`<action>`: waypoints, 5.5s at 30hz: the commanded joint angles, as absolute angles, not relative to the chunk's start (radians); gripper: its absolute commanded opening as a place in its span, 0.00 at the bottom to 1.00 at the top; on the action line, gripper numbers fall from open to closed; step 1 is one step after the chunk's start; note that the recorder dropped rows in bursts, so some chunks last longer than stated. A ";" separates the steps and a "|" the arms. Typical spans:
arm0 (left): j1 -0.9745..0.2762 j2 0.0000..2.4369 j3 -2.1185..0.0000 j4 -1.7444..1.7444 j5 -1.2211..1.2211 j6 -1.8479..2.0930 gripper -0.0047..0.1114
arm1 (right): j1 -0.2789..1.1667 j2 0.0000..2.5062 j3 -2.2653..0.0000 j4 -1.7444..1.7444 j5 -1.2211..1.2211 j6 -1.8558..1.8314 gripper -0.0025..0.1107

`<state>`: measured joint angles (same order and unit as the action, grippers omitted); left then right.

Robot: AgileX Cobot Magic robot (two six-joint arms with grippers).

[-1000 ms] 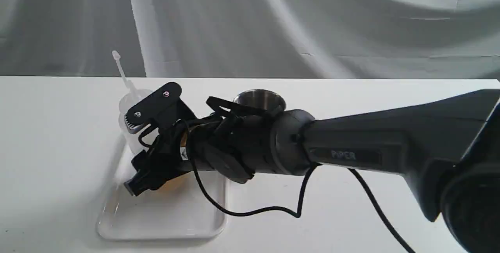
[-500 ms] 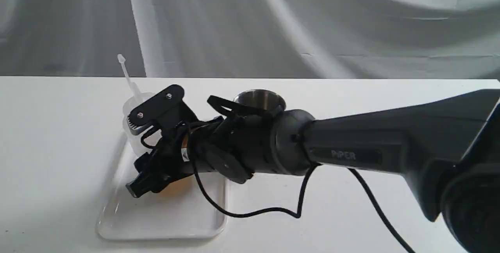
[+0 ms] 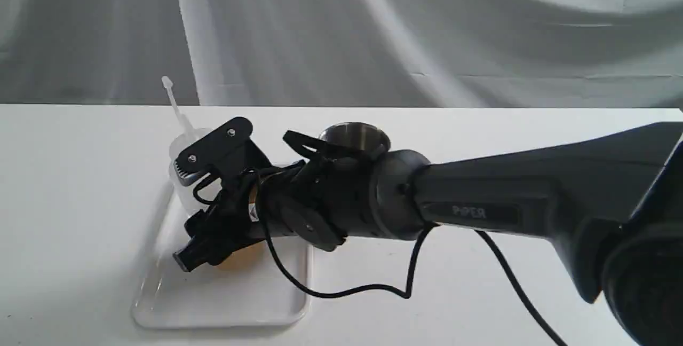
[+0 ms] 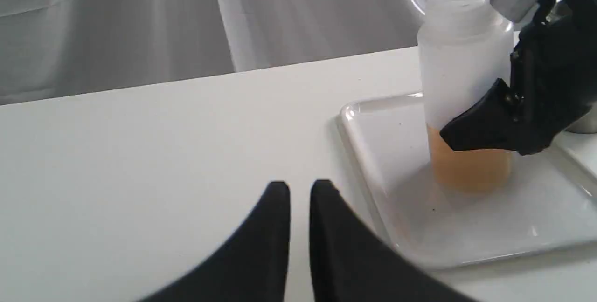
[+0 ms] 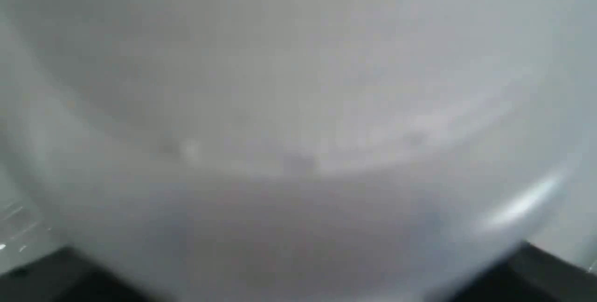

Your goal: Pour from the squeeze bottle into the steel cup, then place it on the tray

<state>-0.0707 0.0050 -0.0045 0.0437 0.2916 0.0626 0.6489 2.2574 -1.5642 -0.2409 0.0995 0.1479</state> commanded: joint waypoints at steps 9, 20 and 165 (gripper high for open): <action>-0.074 0.000 0.000 0.044 0.285 0.061 0.11 | 0.651 2.240 -1.572 -0.239 0.126 0.136 0.64; -0.074 0.000 0.000 0.044 0.285 0.061 0.11 | 0.651 2.240 -1.572 -0.239 0.146 0.136 0.77; -0.074 0.000 0.000 0.044 0.285 0.061 0.11 | -0.210 0.037 0.000 -0.173 0.143 0.345 0.02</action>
<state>-0.0707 0.0050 -0.0045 0.0437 0.2916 0.0626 -0.2033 0.0438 -0.0040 -0.1619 0.1400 0.3422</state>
